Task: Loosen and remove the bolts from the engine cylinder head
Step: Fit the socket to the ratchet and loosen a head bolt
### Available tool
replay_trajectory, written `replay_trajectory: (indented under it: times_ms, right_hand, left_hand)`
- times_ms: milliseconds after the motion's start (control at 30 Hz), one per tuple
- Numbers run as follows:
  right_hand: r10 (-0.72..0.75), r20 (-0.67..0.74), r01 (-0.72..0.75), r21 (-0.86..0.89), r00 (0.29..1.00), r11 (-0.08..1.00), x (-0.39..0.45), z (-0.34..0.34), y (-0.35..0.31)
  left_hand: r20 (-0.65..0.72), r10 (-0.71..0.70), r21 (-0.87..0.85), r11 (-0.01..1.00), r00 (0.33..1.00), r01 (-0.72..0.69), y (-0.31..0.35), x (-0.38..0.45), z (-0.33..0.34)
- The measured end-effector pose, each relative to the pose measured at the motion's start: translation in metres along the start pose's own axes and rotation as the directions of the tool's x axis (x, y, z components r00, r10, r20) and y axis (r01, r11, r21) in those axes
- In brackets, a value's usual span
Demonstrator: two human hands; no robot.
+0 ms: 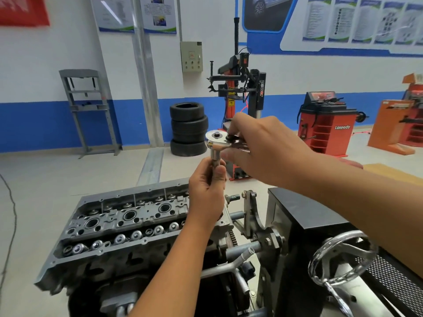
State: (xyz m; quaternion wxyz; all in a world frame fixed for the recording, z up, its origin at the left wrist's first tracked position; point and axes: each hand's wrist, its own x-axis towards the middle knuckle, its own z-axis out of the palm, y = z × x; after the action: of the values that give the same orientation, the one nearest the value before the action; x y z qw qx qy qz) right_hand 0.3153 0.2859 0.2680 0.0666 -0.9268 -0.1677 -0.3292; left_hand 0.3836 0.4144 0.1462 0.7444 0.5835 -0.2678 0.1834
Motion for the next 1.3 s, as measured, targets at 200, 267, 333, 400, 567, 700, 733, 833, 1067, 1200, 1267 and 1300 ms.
replay_trajectory:
  times_ms: [200,267,333,400,567,700,733,833,1067,1200,1267,1300]
  right_hand:
    - [-0.005,0.317,-0.155,0.477,0.948,0.865,0.032,-0.021,0.028]
    - [0.007,0.35,-0.189,0.488,0.937,0.852,0.038,-0.023,0.033]
    - [0.045,0.317,-0.188,0.436,0.947,0.88,0.042,-0.02,0.032]
    - [0.066,0.276,-0.175,0.395,0.959,0.902,0.047,-0.013,0.029]
    - [-0.067,0.36,-0.005,0.194,0.931,0.981,0.055,-0.01,0.03]
    - [-0.084,0.381,0.056,0.085,0.921,0.995,0.066,-0.016,0.033]
    - [-0.07,0.338,0.084,-0.026,0.938,0.996,0.067,-0.01,0.029]
    - [-0.139,0.217,0.179,-0.178,0.966,0.968,0.059,0.008,0.011]
    - [-0.194,0.111,0.213,-0.199,0.975,0.956,0.037,0.006,0.006]
    - [-0.25,0.148,0.274,-0.176,0.957,0.945,0.03,0.002,0.009]
    - [-0.263,0.142,0.289,-0.215,0.954,0.933,0.029,-0.001,0.011]
    - [-0.259,0.152,0.289,-0.235,0.954,0.928,0.029,-0.002,0.01]
  left_hand:
    - [0.152,-0.032,-0.094,0.994,0.988,0.047,0.004,0.004,-0.012]
    - [0.168,-0.037,-0.103,0.993,0.985,0.055,0.005,0.006,-0.012]
    - [0.168,-0.043,-0.108,0.992,0.985,0.062,0.005,0.008,-0.013]
    - [0.164,-0.046,-0.112,0.992,0.985,0.065,0.004,0.01,-0.013]
    - [0.135,-0.048,-0.136,0.988,0.99,0.066,0.002,0.014,-0.012]
    - [0.162,-0.093,-0.086,0.99,0.982,0.108,0.007,0.012,-0.016]
    - [0.168,-0.099,-0.07,0.991,0.981,0.112,0.008,0.011,-0.016]
    - [0.105,-0.101,-0.02,0.994,0.989,0.104,0.005,0.008,-0.015]
    - [-0.034,-0.067,0.023,0.997,0.997,0.068,-0.004,0.01,-0.008]
    - [0.107,-0.013,0.025,1.0,0.994,0.01,-0.011,0.006,-0.017]
    - [0.167,-0.017,0.084,0.996,0.986,0.003,-0.018,0.002,-0.023]
    - [0.178,-0.026,0.12,0.993,0.984,0.004,-0.02,-0.001,-0.026]
